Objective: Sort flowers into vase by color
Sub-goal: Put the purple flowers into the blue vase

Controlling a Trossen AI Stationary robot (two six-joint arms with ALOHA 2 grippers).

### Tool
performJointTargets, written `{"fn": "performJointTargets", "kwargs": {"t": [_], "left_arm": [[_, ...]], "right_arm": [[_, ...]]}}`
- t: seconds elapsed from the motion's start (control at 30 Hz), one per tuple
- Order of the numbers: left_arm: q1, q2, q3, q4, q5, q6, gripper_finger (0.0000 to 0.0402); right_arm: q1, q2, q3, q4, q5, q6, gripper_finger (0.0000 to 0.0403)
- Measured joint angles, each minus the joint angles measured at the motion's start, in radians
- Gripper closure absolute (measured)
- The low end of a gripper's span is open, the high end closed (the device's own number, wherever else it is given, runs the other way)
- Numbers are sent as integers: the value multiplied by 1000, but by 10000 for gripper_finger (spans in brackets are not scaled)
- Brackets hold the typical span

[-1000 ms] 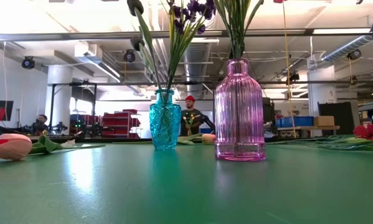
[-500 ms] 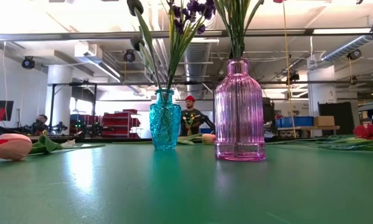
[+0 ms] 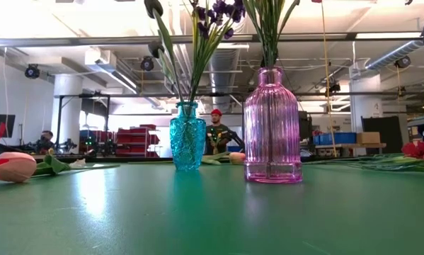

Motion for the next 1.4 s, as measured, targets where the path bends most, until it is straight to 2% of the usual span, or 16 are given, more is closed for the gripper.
{"fn": "performJointTargets", "kwargs": {"t": [0.1, 0.27, 0.63, 0.8, 0.93, 1.07, 1.27, 1.33, 1.4], "left_arm": [[1, 0, 1, 150, 56, 45, 84], [2, 1, 1, 229, 117, 71, 86], [11, 23, 4, 309, 113, 137, 90], [10, 23, 4, 308, 37, 168, 100], [10, 23, 4, 301, 37, 189, 158], [10, 23, 3, 297, 34, 189, 248], [4, 22, 3, 277, -30, 201, 375], [4, 21, 3, 272, -35, 200, 393], [3, 19, 3, 264, -49, 195, 391]], "right_arm": [[-4, 0, 0, 3, 6, 1, 385], [-15, 0, -1, -13, 10, 29, 385], [-43, 1, -5, -22, 32, 62, 385], [-43, 1, -5, -22, 31, 56, 385], [-44, 1, -6, -22, 32, 57, 385], [-45, 2, -6, -22, 32, 61, 385], [-45, 2, -7, -22, 48, 87, 372], [-44, 3, -8, -28, 78, 101, 355], [-40, 3, -8, -37, 120, 110, 330]]}}
